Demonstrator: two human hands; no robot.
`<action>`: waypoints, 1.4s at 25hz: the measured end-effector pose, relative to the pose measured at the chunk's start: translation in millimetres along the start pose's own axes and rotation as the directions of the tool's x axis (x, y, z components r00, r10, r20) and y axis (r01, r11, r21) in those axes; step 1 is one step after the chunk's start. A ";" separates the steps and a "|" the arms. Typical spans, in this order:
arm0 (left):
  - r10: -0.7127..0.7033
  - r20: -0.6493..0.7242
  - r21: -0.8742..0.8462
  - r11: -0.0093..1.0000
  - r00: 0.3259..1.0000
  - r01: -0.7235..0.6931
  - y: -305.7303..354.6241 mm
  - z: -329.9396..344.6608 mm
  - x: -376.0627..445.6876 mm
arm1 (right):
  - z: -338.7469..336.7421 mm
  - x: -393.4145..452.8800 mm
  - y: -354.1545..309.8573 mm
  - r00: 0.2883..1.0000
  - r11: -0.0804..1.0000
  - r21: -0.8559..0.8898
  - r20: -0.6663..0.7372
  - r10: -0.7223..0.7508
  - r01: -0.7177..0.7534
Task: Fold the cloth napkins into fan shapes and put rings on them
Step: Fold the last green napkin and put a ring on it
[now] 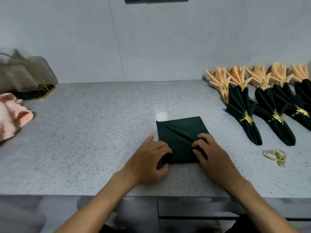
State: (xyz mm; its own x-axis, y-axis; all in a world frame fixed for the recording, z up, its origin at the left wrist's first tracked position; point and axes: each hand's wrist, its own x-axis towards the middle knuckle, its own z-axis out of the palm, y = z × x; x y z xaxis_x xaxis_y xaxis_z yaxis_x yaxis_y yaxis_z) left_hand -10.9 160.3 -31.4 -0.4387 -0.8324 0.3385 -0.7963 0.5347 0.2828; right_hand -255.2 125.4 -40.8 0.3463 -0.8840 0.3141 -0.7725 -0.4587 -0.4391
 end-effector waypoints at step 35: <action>-0.123 0.354 0.136 0.988 0.927 0.079 1.8 -15.2 65.9 | -6.5 -31.1 -130.1 0.967 0.999 -0.018 0.252 -0.031 0.037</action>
State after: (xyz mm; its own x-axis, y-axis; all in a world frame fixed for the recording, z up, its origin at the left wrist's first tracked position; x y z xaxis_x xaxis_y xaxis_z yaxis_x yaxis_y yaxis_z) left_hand -34.9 108.6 5.0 -0.4565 -0.8889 -0.0389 -0.8777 0.4428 0.1835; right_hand -168.9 213.1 12.0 0.4928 -0.8637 0.1054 -0.7690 -0.4890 -0.4117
